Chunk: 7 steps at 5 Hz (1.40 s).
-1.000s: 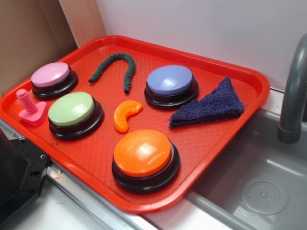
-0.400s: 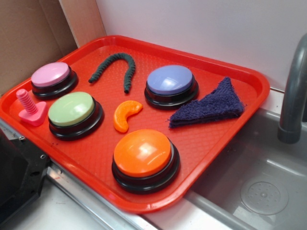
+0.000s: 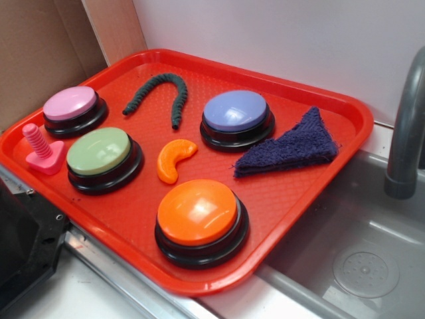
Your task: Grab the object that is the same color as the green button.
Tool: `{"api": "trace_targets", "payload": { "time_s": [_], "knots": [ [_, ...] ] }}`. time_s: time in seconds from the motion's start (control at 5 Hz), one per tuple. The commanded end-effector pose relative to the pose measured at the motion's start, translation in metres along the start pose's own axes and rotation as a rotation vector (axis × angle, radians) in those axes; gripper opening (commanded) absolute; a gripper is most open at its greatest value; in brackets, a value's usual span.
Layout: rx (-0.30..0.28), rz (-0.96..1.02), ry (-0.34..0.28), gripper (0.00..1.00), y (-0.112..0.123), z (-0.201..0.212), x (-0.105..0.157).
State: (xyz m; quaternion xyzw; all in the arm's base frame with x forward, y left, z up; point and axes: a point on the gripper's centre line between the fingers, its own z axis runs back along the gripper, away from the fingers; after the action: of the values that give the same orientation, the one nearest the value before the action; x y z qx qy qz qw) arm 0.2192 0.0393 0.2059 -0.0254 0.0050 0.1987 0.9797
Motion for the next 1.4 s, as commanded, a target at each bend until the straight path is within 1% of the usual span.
{"api": "trace_targets", "payload": {
  "time_s": [0.0,0.2,0.4,0.6,0.8,1.0,1.2],
  "knots": [
    [0.012,0.166,0.006,1.00,0.045,-0.033,0.041],
    [0.046,0.147,0.014,1.00,0.054,-0.059,0.056],
    [0.045,-0.033,-0.037,1.00,0.051,-0.084,0.067],
    [0.027,-0.172,-0.060,1.00,0.056,-0.102,0.069],
    [0.041,-0.173,-0.031,1.00,0.063,-0.119,0.076],
    [0.070,-0.158,0.013,1.00,0.056,-0.141,0.084],
    [0.080,-0.158,0.048,1.00,0.052,-0.155,0.087]
  ]
}}
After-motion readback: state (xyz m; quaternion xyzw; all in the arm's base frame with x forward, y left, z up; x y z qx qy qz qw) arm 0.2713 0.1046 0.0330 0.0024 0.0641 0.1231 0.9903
